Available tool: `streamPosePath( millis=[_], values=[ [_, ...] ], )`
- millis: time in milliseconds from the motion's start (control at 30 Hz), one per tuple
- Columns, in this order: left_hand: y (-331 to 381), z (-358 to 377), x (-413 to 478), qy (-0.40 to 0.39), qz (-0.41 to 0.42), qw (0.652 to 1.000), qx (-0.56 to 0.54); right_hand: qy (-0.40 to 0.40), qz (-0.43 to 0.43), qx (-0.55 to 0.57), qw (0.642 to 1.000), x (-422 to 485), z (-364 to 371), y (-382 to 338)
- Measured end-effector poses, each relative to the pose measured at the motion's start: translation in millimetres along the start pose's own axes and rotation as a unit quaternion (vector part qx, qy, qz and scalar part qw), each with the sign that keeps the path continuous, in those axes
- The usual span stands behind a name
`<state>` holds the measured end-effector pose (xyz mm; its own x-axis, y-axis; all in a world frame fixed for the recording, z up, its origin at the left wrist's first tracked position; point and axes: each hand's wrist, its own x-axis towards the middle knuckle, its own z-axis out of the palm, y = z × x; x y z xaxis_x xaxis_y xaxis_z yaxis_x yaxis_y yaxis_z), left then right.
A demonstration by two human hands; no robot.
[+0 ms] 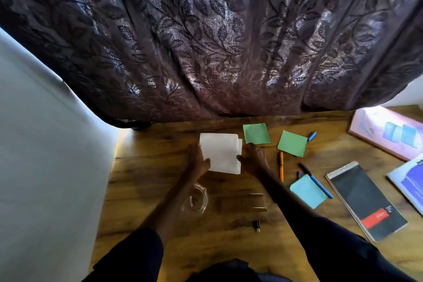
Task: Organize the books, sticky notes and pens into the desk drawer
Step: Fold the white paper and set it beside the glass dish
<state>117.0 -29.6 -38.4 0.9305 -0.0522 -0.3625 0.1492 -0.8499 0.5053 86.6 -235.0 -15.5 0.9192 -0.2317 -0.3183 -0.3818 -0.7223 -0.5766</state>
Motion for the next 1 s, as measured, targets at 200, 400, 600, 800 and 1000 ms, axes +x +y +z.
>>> streamPosePath(
  millis=[200,400,600,800,1000],
  values=[
    [9,4,45,-0.031,-0.029,0.998,0.046,-0.009,0.049,-0.038,0.998,29,23,0],
    [20,3,65,-0.037,-0.027,0.996,0.083,0.0,0.038,-0.051,0.998,41,30,5],
    [26,1,66,-0.04,0.007,0.993,0.108,0.016,0.027,-0.055,0.998,49,30,11],
    [23,3,64,-0.047,0.003,0.994,0.097,0.019,0.03,-0.053,0.998,50,31,15],
    [25,-2,58,-0.054,0.016,0.993,0.105,0.021,0.022,-0.053,0.998,50,30,17]
  ],
)
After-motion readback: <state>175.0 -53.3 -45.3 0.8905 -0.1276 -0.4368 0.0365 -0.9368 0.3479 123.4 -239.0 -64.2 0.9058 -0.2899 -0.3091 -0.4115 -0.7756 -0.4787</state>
